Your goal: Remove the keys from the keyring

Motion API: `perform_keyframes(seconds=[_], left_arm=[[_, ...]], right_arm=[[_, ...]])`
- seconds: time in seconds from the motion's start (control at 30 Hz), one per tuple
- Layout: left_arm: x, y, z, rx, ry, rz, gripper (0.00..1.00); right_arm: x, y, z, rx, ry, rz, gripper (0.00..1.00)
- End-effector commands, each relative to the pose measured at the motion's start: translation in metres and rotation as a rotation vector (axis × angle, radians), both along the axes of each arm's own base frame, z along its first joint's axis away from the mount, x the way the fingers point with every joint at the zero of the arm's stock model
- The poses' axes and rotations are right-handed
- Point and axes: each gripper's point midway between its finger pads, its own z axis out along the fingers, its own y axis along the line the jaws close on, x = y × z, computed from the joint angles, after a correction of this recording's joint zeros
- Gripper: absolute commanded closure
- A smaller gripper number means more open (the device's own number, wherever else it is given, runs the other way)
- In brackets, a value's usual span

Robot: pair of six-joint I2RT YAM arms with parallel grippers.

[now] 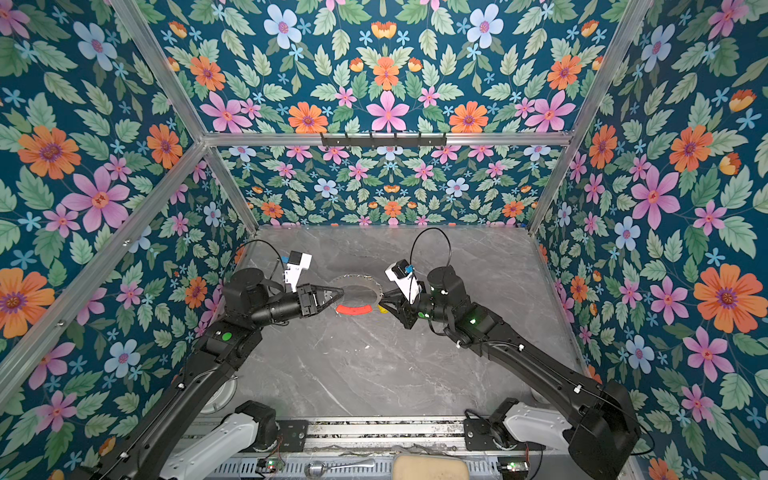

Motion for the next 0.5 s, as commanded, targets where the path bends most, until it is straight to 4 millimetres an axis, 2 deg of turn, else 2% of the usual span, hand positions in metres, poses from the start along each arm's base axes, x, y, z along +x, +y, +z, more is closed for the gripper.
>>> perform_keyframes(seconds=[0.0, 0.2, 0.47], left_arm=[[-0.002, -0.0001, 0.0028, 0.0, -0.016, -0.01, 1.0], [-0.0014, 0.0004, 0.0019, 0.001, -0.013, -0.008, 1.0], [-0.0021, 0.0008, 0.002, -0.003, -0.011, -0.009, 1.0]], right_arm=[[0.0026, -0.0017, 0.0081, 0.002, -0.037, -0.013, 0.77], [-0.0005, -0.0023, 0.0123, 0.007, -0.05, -0.011, 0.8], [-0.004, 0.0004, 0.0165, 0.027, -0.054, 0.011, 0.89]])
